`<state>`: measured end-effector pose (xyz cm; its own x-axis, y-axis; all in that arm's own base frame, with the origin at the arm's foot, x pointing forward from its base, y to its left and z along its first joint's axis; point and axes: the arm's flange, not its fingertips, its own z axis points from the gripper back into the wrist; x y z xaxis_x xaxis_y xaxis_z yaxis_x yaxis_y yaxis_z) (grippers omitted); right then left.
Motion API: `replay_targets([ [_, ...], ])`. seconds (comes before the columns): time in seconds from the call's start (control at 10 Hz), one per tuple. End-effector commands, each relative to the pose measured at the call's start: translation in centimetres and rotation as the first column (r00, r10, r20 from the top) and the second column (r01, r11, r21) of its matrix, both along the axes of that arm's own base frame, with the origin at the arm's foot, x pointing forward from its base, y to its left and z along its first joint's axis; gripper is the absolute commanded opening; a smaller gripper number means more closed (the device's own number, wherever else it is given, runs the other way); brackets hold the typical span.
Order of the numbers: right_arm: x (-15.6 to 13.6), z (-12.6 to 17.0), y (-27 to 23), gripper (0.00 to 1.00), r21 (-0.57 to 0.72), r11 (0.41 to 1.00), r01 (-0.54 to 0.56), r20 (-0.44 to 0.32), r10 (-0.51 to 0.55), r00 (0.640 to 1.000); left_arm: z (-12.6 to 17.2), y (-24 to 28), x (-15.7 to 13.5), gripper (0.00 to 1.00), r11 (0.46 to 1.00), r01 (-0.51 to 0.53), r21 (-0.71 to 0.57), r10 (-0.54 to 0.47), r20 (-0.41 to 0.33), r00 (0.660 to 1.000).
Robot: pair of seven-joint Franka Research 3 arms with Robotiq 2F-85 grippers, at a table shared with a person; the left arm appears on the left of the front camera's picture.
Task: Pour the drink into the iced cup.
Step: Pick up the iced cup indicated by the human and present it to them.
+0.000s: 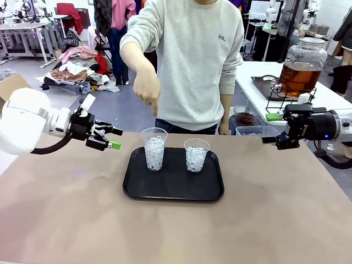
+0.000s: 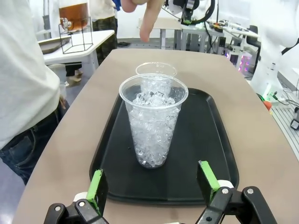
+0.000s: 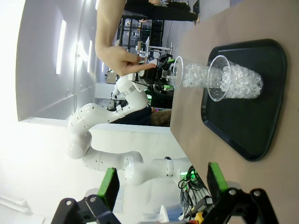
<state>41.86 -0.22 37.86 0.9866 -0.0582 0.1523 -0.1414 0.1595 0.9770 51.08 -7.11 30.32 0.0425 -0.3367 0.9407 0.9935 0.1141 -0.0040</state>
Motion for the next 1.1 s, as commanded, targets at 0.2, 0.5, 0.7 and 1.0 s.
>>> replay_targets([
  [0.2, -0.1, 0.1, 0.0, 1.00, 0.000, 1.000, 0.005, 0.002, -0.005, 1.000, -1.5, -1.2, -1.1, 1.00, 0.996, -0.031, -0.080, 0.032, 0.006, 0.999],
  [0.5, -0.1, 0.1, 0.0, 1.00, 0.000, 1.000, 0.005, 0.002, -0.005, 1.000, -2.9, -2.5, -2.2, 1.00, 0.995, -0.033, -0.095, 0.039, 0.058, 0.998],
  [0.7, -0.1, 0.1, 0.0, 1.00, 0.000, 1.000, 0.005, 0.002, -0.005, 1.000, -3.8, -3.5, -2.5, 1.00, 0.995, -0.040, -0.093, 0.051, 0.114, 0.992],
  [1.0, -0.1, 0.1, 0.0, 1.00, 0.000, 1.000, 0.005, 0.002, -0.005, 1.000, -5.0, -4.8, -2.0, 1.00, 0.991, -0.019, -0.132, 0.031, 0.088, 0.996],
])
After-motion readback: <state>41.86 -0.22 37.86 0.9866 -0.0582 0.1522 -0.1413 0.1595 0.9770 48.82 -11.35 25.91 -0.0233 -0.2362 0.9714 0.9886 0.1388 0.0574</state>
